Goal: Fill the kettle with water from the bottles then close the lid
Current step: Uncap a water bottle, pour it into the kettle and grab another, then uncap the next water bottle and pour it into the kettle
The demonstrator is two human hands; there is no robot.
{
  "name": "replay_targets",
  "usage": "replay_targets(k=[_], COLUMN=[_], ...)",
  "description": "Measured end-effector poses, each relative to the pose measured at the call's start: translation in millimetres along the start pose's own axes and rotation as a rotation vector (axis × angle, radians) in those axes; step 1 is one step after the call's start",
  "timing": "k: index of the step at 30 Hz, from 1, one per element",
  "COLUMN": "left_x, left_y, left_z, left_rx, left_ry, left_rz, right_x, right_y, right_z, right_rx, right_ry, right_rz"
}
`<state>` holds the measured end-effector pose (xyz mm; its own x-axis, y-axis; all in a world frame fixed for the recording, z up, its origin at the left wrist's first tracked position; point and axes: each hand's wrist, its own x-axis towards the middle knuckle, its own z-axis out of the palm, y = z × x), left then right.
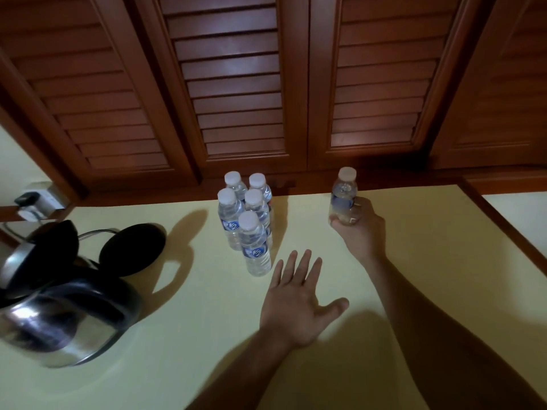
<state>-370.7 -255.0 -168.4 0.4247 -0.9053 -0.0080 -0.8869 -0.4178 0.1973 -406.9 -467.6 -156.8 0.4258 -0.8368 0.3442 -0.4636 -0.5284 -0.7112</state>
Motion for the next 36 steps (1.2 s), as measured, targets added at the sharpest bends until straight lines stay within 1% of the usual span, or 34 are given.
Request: replay_targets(k=[1,5,10,15,17,20,22,24,25,27,29,31,32,33,36], left_x=[2.1,5.8,7.6,8.8,9.1,8.2,3.5,-9.5,-19.1,-39.6,-59.3,-74.2,-78.9,-81.5,-83.3], left_y=[-0.6,-0.2,-0.2,0.9,0.6,-0.6,-1.3,-3.4,-5.8,-15.2,-29.5,-49.7,-60.4,-70.4,-88.8], left_z=[0.6,1.6,0.6,-0.6,-1.8,-3.7,-2.1,-0.5,-0.1,1.2,-1.4,-4.2,-4.7,-4.9,-11.0], left_rx=[0.005,0.009,-0.008,-0.021,-0.024,-0.056,-0.153,-0.296,-0.334,-0.322,-0.322,-0.326,-0.295,-0.240,-0.028], left_ry=[0.006,0.012,0.019,0.023,0.024,0.044,0.112,0.216,0.281,0.443,0.548,0.585,0.568,0.517,0.220], left_rz=[-0.002,-0.021,-0.031,-0.035,-0.038,-0.018,0.019,0.054,0.069,0.071,-0.026,-0.149,-0.200,-0.233,-0.281], right_x=[4.8,16.6,19.7,12.6,8.3,-6.8,-22.8,-39.6,-47.8,-64.2,-78.7,-90.9,-97.0,-102.9,-118.7], right_y=[0.0,2.5,2.6,3.9,9.0,14.9,16.2,15.4,14.5,12.8,10.9,9.0,6.1,2.2,-16.9], right_z=[1.6,7.2,7.7,3.5,-1.7,-13.7,-21.9,-28.9,-31.9,-35.5,-35.4,-32.8,-31.1,-28.9,-18.7], right_rx=[-0.021,-0.094,-0.041,0.113,0.100,0.091,0.106,0.126,0.138,0.140,0.121,0.084,0.067,0.062,0.140], right_ry=[-0.022,-0.098,-0.115,-0.109,-0.124,-0.109,-0.089,-0.064,-0.044,0.002,0.012,-0.009,-0.028,-0.048,-0.108], right_rz=[0.015,-0.039,-0.048,-0.039,-0.039,0.010,0.012,0.006,0.004,-0.014,-0.058,-0.149,-0.196,-0.235,-0.292])
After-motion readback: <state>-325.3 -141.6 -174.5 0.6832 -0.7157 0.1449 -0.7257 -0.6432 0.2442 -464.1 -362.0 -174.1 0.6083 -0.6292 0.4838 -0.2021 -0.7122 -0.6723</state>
